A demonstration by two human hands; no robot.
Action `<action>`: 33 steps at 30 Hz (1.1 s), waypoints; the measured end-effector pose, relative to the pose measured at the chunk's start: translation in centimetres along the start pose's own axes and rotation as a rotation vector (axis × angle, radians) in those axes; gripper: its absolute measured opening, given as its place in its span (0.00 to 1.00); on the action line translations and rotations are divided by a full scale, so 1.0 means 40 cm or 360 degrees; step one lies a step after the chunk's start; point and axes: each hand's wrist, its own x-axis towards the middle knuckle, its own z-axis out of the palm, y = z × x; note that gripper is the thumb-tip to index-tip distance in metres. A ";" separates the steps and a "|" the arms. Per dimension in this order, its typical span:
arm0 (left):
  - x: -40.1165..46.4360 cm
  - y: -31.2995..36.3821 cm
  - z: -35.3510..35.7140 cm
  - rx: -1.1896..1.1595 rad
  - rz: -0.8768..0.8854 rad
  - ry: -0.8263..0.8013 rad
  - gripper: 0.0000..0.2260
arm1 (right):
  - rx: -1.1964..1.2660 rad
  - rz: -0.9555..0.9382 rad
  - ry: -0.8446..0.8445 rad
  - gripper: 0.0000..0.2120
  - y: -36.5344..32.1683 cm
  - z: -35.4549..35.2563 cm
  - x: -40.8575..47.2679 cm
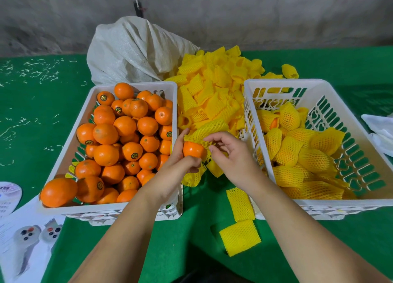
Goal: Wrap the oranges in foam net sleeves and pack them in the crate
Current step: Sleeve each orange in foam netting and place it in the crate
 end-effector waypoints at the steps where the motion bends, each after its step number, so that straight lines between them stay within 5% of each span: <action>1: -0.002 0.000 -0.006 -0.0029 -0.0010 -0.0039 0.42 | -0.0001 -0.0001 0.0000 0.14 -0.001 0.000 0.001; 5: -0.003 -0.005 0.001 0.0080 0.0054 0.0069 0.35 | -0.0064 0.0002 -0.0036 0.11 -0.007 -0.008 0.011; 12: 0.013 -0.006 0.039 -0.0086 0.0016 0.0778 0.23 | -0.0099 -0.0142 -0.0156 0.13 0.002 0.043 -0.039; 17: -0.011 0.019 0.088 -0.0779 -0.0017 0.0275 0.22 | -0.0172 -0.0017 0.0018 0.26 0.013 0.074 -0.032; 22: -0.023 0.019 0.104 -0.0813 0.0045 0.0384 0.22 | -0.0329 -0.0015 0.0054 0.39 0.018 0.041 -0.001; 33: -0.012 -0.001 0.017 0.0649 0.0662 0.0741 0.05 | -0.0259 -0.0090 0.0294 0.35 0.027 0.016 -0.014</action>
